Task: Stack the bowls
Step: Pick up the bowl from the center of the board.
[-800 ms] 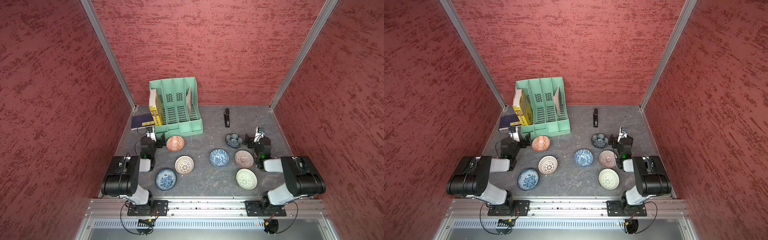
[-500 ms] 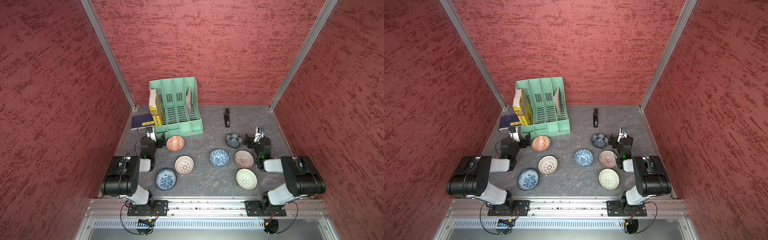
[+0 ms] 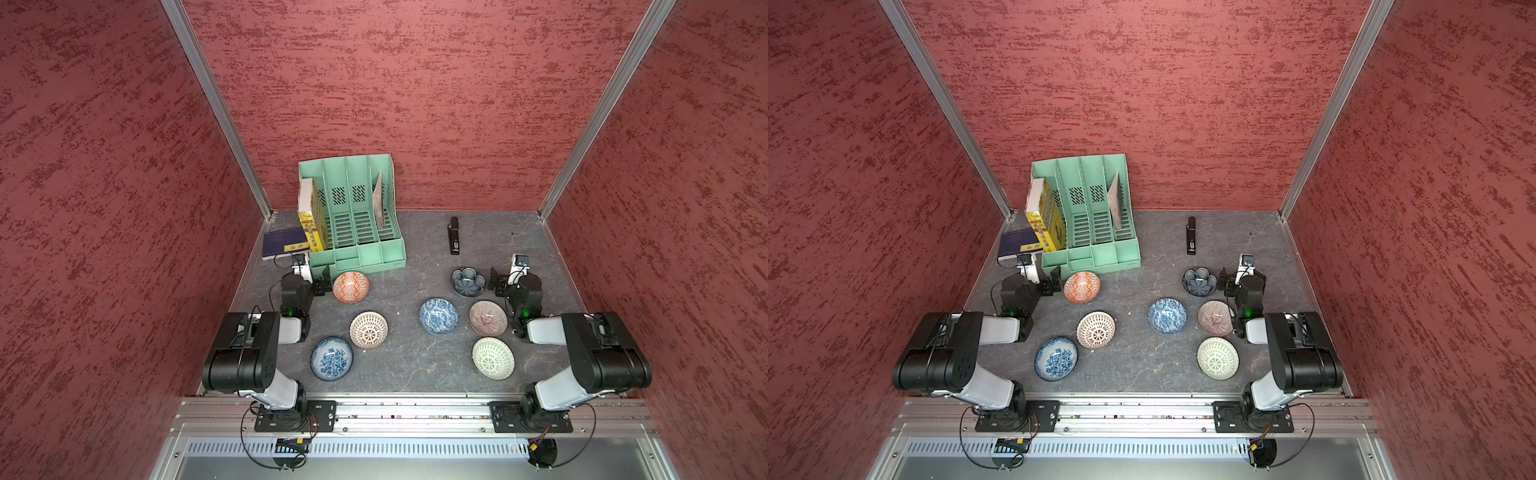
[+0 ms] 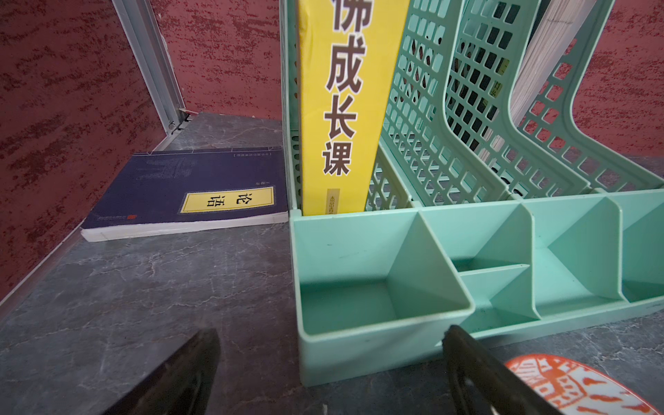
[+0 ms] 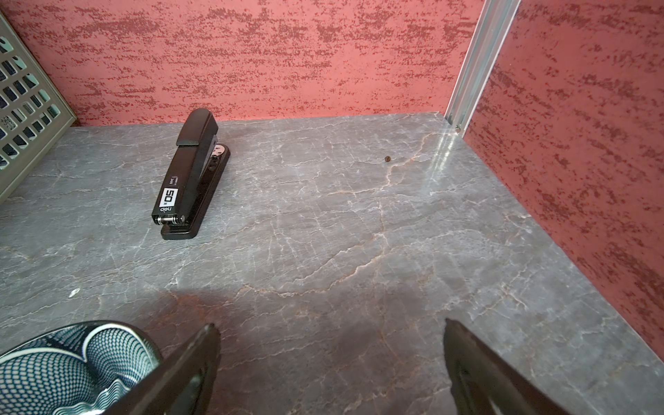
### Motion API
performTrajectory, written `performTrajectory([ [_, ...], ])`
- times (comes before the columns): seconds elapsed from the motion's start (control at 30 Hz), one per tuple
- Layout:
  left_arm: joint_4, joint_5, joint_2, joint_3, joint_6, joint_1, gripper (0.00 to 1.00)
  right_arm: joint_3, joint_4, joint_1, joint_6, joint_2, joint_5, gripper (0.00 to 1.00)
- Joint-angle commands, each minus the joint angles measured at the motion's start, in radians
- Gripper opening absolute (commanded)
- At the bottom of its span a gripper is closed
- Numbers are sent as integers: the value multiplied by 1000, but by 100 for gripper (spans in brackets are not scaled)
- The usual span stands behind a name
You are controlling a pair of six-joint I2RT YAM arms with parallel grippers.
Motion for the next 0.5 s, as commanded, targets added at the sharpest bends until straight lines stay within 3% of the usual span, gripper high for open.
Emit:
performTrajectory([
  [0.0,20,2,-5,12,3,0,100,4,35,5,8,-13,-16,98],
  [0.23,20,-3,-4,10,3,-1,100,8,28,5,10,-11,-19,98],
  [0.33,-2,-189,-71,7,5,-53,100,6,32,5,9,-13,-17,99],
  [0.4,-178,-243,-216,60,17,-83,100,40,-47,4,20,-69,21,99],
  [0.47,-410,-298,-351,133,-67,-104,100,121,-293,4,41,-204,70,99],
])
